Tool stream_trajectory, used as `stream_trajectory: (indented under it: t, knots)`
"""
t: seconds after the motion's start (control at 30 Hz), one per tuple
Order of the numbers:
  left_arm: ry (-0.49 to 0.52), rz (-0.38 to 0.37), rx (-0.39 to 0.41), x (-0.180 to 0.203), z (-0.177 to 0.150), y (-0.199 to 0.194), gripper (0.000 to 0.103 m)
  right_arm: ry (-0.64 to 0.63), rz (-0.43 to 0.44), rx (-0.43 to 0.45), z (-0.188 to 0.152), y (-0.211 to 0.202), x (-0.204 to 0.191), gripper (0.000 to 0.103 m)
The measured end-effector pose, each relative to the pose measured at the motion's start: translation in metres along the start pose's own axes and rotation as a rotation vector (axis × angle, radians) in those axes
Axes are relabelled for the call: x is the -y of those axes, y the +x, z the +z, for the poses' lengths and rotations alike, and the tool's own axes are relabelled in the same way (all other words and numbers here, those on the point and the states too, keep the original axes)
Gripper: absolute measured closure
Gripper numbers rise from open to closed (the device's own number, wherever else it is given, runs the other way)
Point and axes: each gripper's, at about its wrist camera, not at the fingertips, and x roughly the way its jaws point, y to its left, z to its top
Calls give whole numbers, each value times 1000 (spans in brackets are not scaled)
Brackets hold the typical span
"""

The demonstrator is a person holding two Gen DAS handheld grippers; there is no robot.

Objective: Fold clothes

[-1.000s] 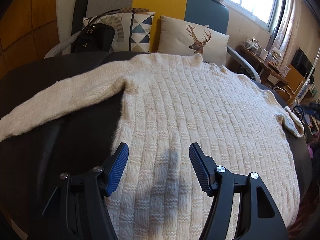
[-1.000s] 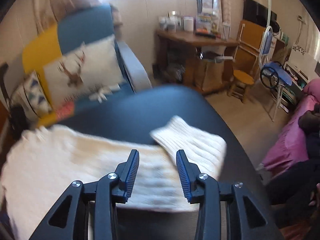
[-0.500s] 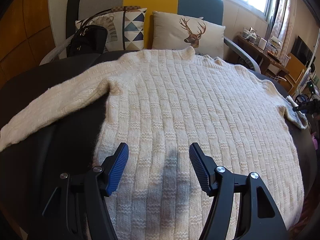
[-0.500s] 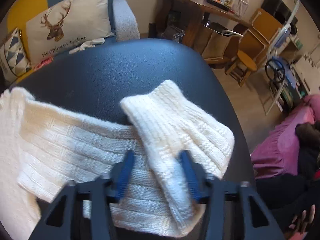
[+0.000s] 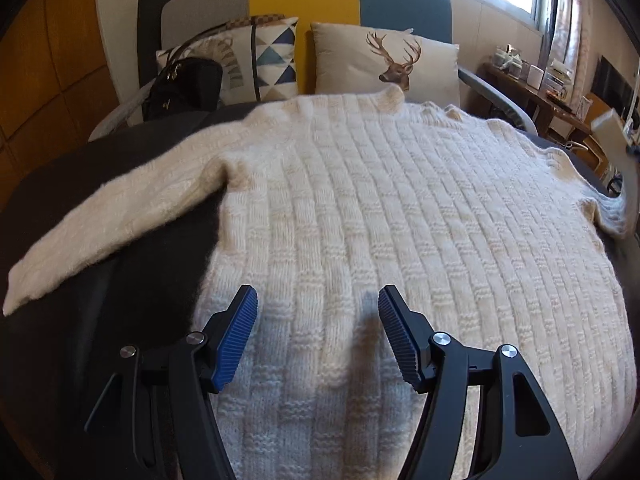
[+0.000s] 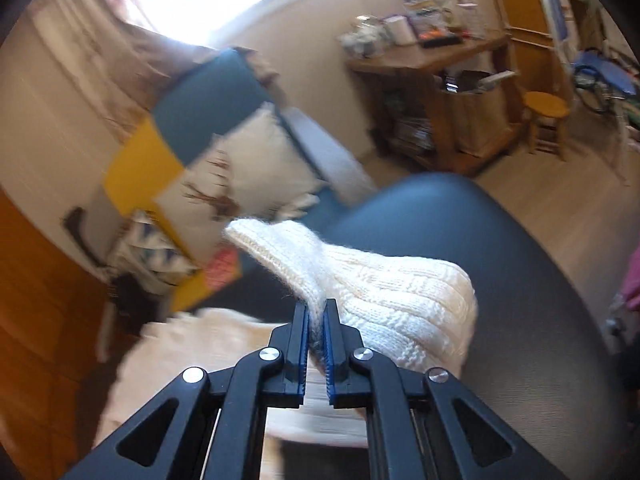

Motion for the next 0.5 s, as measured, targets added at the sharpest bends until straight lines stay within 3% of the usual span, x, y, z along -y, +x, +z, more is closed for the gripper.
stream_trajectory:
  t: [0.23, 0.37, 0.5]
  knots:
    - [31, 35, -8, 4, -4, 3, 37, -177, 271, 27, 15, -2, -145, 98]
    - [3, -7, -8, -3, -4, 2, 37, -257, 385, -28, 0, 22, -226, 98]
    - [0, -27, -4, -5, -4, 1, 36, -323, 456, -131, -30, 72, -290, 98]
